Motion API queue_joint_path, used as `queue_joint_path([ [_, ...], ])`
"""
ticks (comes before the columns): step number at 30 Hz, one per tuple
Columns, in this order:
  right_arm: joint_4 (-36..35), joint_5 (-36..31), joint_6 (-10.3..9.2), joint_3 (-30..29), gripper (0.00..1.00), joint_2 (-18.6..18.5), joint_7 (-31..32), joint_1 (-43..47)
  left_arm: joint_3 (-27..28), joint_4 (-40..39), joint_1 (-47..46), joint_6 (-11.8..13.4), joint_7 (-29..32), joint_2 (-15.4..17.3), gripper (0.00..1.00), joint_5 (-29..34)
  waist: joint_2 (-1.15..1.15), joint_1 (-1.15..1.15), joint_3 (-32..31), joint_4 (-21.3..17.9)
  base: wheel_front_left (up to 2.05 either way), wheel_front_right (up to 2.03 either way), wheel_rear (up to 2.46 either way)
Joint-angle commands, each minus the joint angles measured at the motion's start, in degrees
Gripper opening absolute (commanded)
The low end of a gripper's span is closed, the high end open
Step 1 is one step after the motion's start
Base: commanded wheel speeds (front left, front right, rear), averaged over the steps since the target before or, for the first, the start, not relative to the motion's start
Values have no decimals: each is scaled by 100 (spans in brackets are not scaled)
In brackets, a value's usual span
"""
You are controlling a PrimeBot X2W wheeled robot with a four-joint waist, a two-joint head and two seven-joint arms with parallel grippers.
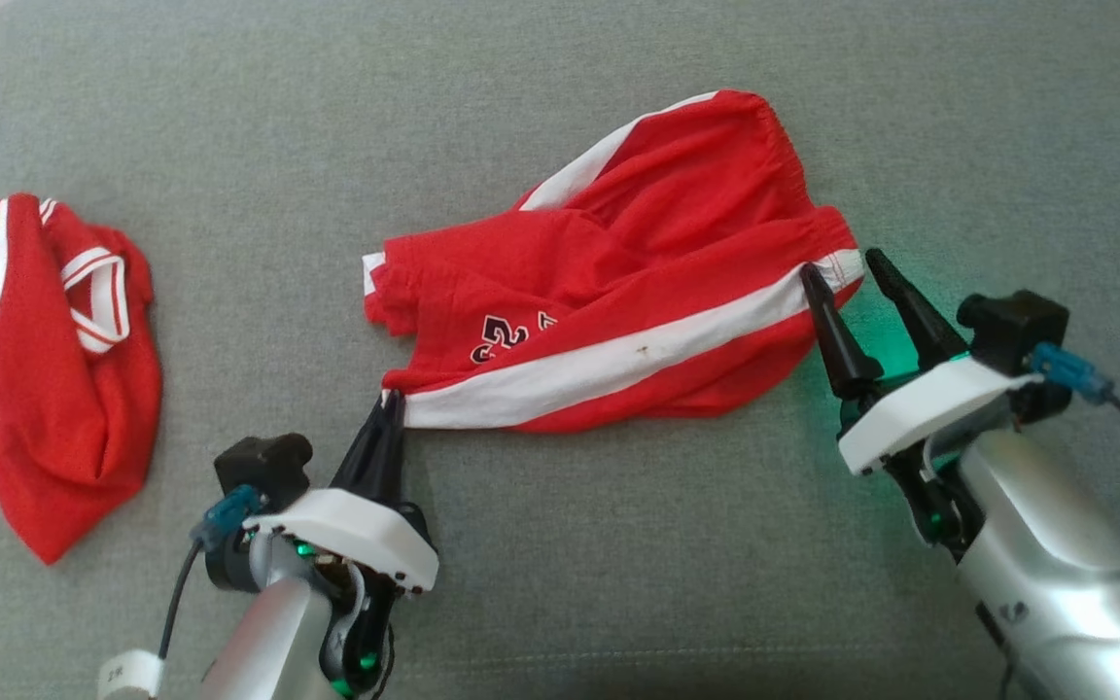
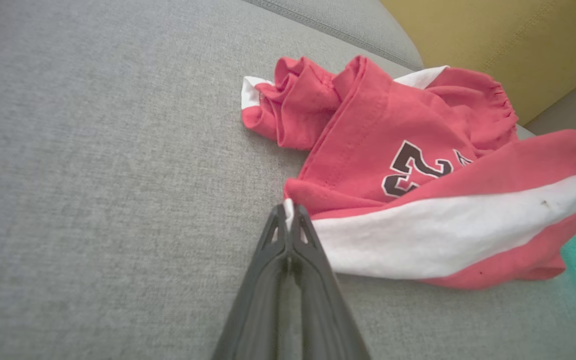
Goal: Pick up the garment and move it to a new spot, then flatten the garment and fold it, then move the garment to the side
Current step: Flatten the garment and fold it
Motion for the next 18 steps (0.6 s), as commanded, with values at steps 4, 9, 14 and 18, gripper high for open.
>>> queue_joint_path([
  [4, -110, 235, 37, 426, 71, -239, -64, -268, 122, -129, -224, 21, -70, 32, 0, 11, 0, 0, 20, 37, 0, 0, 0],
  [9, -98, 422, 37, 654, 0, -339, -64, -326, 123, -115, -222, 37, -70, 32, 0, 10, 0, 0, 3, 39, 0, 0, 0],
  [14, -74, 577, 37, 766, 0, -388, -64, -310, 173, -109, -206, 35, -70, 32, 0, 39, 0, 0, -71, -3, 0, 0, 0],
  [18, -142, 653, 37, 666, 0, -382, -64, -189, 256, -224, -181, 12, -70, 32, 0, 86, 0, 0, -237, -59, 0, 0, 0],
])
